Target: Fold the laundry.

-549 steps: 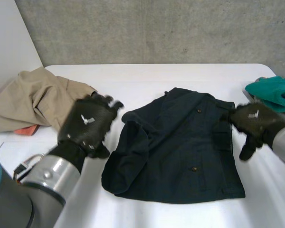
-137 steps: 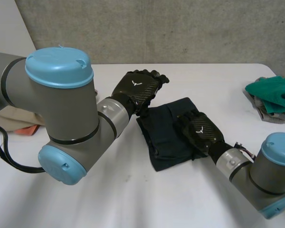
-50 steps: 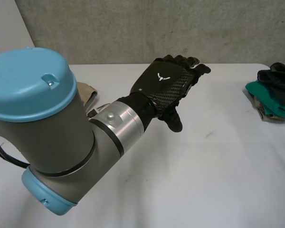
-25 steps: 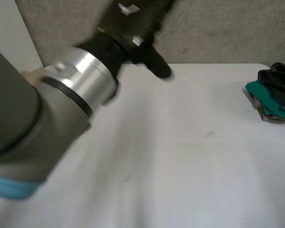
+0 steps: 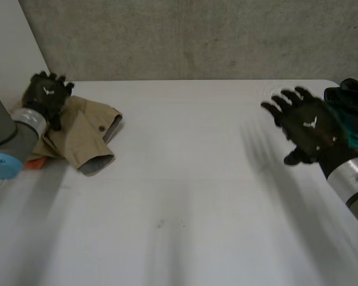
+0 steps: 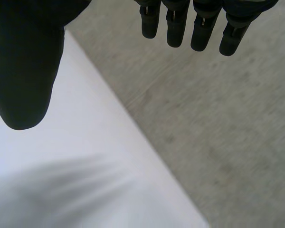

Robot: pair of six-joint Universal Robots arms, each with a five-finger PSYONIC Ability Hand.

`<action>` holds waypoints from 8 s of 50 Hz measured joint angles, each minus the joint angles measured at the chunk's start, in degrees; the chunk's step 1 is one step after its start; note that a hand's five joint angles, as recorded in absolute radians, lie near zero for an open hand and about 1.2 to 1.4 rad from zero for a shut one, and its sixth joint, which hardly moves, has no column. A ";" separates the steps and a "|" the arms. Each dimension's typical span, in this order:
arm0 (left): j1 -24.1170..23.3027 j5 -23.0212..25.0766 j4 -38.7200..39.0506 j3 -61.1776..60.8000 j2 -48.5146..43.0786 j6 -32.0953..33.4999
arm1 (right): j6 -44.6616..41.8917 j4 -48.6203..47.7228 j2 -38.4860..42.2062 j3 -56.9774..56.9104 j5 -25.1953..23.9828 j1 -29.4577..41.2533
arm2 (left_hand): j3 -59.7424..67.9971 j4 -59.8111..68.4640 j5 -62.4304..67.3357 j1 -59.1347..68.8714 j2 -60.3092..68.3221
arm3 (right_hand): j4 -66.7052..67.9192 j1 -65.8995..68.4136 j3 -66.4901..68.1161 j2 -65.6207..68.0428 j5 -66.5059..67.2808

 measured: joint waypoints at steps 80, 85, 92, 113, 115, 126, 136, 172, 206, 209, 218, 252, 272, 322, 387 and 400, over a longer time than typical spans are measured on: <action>-33.24 -23.89 -9.14 -36.39 36.02 -31.37 | 21.13 44.08 -5.21 -8.41 11.98 6.34 | 4.57 4.74 2.94 6.12 5.71 | 0.00 0.00 0.00 0.00 0.00; -33.64 -23.81 -6.60 -39.86 30.81 -29.48 | 21.21 36.43 -2.46 -4.57 14.62 13.87 | 4.57 4.74 2.95 6.11 5.71 | 2.10 1.25 2.13 1.85 1.83; -35.32 -23.70 -4.31 -38.57 21.91 -29.33 | 20.39 29.52 3.02 -4.44 23.30 17.92 | 12.05 12.54 11.45 14.48 13.89 | 41.69 39.15 41.73 42.37 39.74; -37.06 -24.49 -4.33 -23.99 43.08 -27.37 | 0.28 33.81 -11.38 -25.12 26.28 16.79 | 55.87 56.86 53.26 55.49 57.36 | 56.23 51.16 55.73 55.47 54.15; -37.03 -24.50 -4.84 -21.77 46.16 -27.16 | -0.13 36.08 -12.23 -29.62 26.17 16.77 | 55.87 56.86 53.26 55.49 57.36 | 56.27 51.16 55.73 55.47 54.15; -36.58 -25.09 -8.94 -5.11 46.89 -26.79 | -0.11 43.07 -3.23 -55.21 26.40 16.79 | 55.99 56.87 53.26 55.49 57.43 | 56.43 51.16 55.73 55.47 54.15; -33.11 -25.80 -7.52 7.41 24.14 -26.02 | -0.15 36.70 16.98 -60.91 28.05 17.53 | 56.12 56.90 53.26 55.49 57.49 | 54.59 50.22 54.04 53.83 52.72; -30.46 -22.89 -5.60 -20.75 16.69 -20.07 | 8.65 42.73 20.39 -35.14 23.19 15.57 | 2.35 2.87 1.69 3.04 3.37 | 6.65 4.75 6.48 5.38 6.20; -30.41 -22.09 -5.31 -11.97 41.32 -20.51 | 4.81 40.94 -1.68 -43.09 21.76 15.29 | 56.05 56.87 53.40 55.23 57.42 | 56.38 50.65 55.04 54.05 54.25; -30.38 -22.36 -5.24 -8.84 45.14 -20.57 | 4.74 40.88 -5.29 -46.52 22.16 15.23 | 56.10 56.87 53.40 55.23 57.46 | 56.44 50.65 55.28 54.05 54.25; -30.18 -24.10 -4.88 3.64 47.42 -20.35 | 4.85 41.53 -8.02 -57.75 25.53 15.84 | 56.11 56.88 53.40 55.23 57.48 | 56.46 50.65 55.73 54.05 54.26; -28.33 -29.68 -0.77 30.42 -7.71 -9.82 | 2.89 21.10 31.95 -59.18 29.56 19.53 | 1.16 1.09 0.04 1.39 1.98 | -0.01 -0.09 0.08 0.02 -0.12; -43.82 -31.02 -11.62 -25.78 24.67 -25.75 | -23.39 32.73 12.61 -20.28 7.13 5.49 | 1.30 1.23 0.26 1.58 2.09 | 9.55 8.23 9.53 8.19 9.44; -50.10 -35.95 -12.62 -38.13 31.50 -24.38 | -21.08 50.37 -2.04 -10.59 7.77 -0.66 | 55.84 56.82 54.59 53.91 57.29 | 56.44 49.38 56.41 54.96 53.74; -37.85 -21.10 19.17 6.68 -6.91 4.70 | -8.12 15.59 24.46 -32.29 27.20 10.23 | -0.15 -0.19 -0.11 -0.33 0.62 | -0.01 -0.24 0.00 -0.04 -0.14; -38.42 -21.58 18.88 -13.89 7.42 -6.81 | -3.22 28.97 16.34 -18.66 19.46 3.16 | -0.14 -0.19 -0.11 -0.33 0.62 | 0.15 -0.03 0.16 0.11 0.07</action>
